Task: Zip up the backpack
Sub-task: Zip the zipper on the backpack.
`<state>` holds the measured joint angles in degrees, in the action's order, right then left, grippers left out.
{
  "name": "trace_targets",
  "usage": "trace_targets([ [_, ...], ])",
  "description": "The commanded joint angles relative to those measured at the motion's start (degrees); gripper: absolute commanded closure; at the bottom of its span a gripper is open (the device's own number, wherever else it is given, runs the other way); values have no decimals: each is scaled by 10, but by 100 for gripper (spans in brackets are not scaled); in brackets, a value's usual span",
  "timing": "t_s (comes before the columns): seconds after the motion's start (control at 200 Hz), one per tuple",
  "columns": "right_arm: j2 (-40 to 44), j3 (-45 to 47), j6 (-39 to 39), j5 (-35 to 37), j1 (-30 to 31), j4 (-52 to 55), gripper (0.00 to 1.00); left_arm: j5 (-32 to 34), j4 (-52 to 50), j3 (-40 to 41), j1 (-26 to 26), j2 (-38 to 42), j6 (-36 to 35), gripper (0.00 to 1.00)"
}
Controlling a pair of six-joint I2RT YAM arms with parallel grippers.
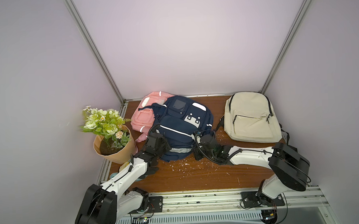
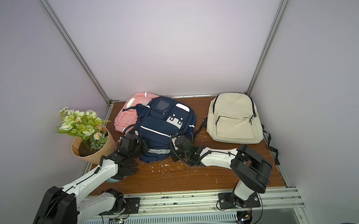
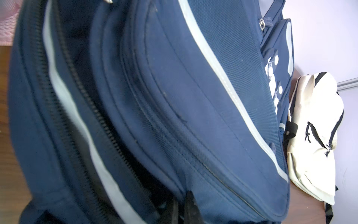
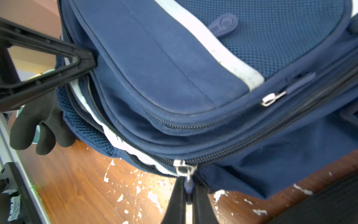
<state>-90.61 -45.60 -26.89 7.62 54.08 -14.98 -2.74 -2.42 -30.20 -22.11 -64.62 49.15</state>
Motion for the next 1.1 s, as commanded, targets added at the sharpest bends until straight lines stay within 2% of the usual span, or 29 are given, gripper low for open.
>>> trace_targets([
  [0.0, 14, -8, -9, 41, -18, 25, 100, 85, -46, -4, 27, 4, -27, 100],
  [0.095, 10, -12, -1, 36, -25, 23, 100, 79, -48, -3, 27, 9, -30, 100],
  [0.195, 11, 0, -1, 2, -70, 5, 100, 80, -56, -1, 27, 24, -37, 100],
  [0.39, -22, -45, 40, 25, -122, 35, 100, 75, -68, 2, 27, 42, -47, 100],
  [0.716, -50, -86, 40, 29, -224, 64, 100, 85, -72, 22, 27, 67, -44, 100],
  [1.096, -116, -167, 26, 87, -285, 114, 100, 79, -69, 21, 27, 72, -47, 100],
])
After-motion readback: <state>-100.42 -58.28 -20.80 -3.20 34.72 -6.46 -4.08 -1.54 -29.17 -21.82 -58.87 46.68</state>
